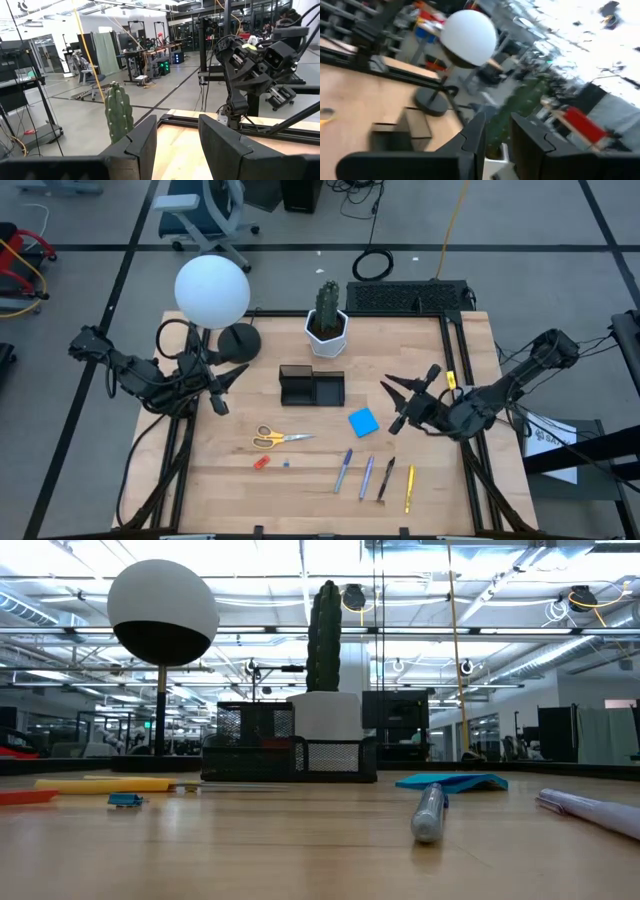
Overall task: Pick and place office supplies into organizer
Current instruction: Put the black pen into the desk organizer
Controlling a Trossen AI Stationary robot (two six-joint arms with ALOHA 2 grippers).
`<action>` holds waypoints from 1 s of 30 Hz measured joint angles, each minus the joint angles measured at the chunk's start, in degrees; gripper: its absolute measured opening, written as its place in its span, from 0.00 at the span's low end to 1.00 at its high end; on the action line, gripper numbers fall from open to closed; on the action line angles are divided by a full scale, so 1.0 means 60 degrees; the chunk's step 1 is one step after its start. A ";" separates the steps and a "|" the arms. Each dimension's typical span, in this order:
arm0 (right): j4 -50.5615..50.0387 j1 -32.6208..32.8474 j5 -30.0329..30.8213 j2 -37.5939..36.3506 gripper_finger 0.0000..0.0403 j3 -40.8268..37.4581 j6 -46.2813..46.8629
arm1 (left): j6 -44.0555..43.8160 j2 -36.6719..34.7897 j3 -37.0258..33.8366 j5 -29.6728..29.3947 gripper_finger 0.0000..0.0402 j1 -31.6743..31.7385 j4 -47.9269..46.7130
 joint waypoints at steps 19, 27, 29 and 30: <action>-0.9391 -0.1234 -0.8423 0.3331 0.19 0.4742 0.2084 | 0.0003 0.0000 -0.0003 0.0000 0.38 -0.0001 0.0000; -1.0197 -0.0702 -0.8443 0.4194 0.19 0.4821 0.0708 | 0.0004 0.0000 -0.0003 0.0000 0.38 -0.0002 -0.0004; -1.0352 -0.0552 -0.8455 0.4317 0.19 0.4823 0.0749 | 0.0004 0.0000 -0.0003 0.0000 0.38 0.0002 -0.0003; -1.0427 -0.0506 -0.8464 0.4356 0.19 0.4825 0.0887 | 0.0004 0.0000 -0.0003 0.0000 0.38 0.0002 -0.0004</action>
